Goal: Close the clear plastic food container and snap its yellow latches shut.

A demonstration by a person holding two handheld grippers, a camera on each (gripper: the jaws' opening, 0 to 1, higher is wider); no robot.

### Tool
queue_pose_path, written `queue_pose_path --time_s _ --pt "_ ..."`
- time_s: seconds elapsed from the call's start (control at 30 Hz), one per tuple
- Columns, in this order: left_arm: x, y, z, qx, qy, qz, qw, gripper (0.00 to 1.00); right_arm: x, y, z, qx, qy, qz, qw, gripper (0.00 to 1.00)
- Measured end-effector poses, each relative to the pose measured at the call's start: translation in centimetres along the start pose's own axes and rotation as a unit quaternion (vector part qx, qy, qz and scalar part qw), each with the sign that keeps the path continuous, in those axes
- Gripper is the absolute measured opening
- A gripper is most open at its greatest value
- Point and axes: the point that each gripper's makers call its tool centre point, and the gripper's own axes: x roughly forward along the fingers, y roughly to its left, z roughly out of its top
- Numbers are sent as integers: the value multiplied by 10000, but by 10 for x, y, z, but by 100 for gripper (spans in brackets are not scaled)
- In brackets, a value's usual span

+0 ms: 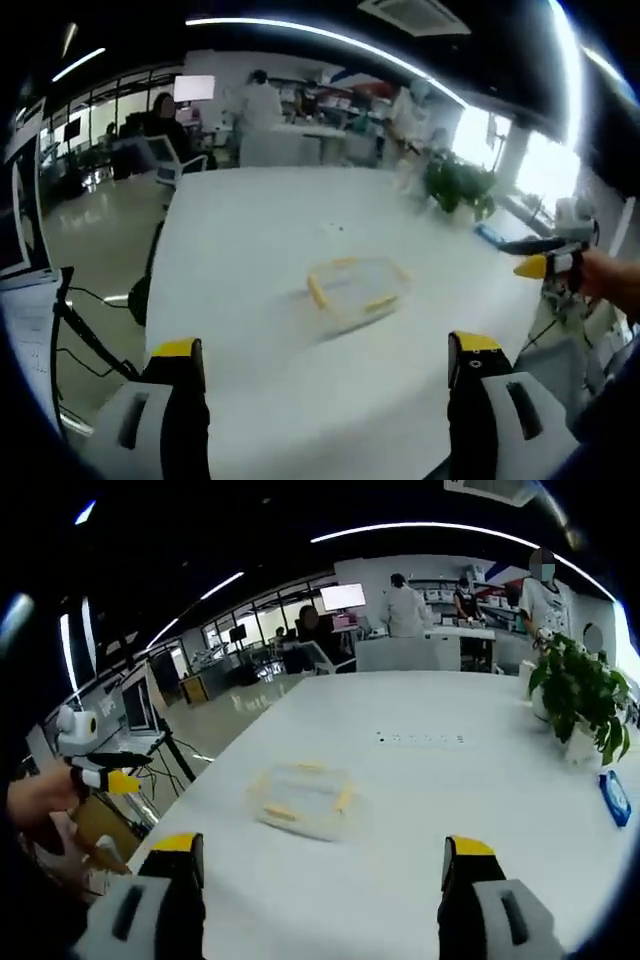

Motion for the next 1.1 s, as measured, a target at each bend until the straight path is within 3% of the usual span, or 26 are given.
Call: queue_pose_path --time_s 0.17,0.33,0.57,0.73,1.1 --pt "-23 -3 -10 158 65 6 9999 99 -25 -2 -3 -38 -170 37 9998 100" --pt "-44 -1 -24 145 56 52 9999 99 -51 2 -20 -182 -241 105 9995 100" --pt "-68 -5 -35 127 -43 82 9999 99 -76 10 -38 54 -363 64 9993 100" --pt "-78 -7 -41 59 -96 70 9999 99 -85 13 -51 176 -323 27 9993 100" --pt "-86 -13 -47 118 -116 141 9998 99 -93 12 -55 272 -395 29 9988 100"
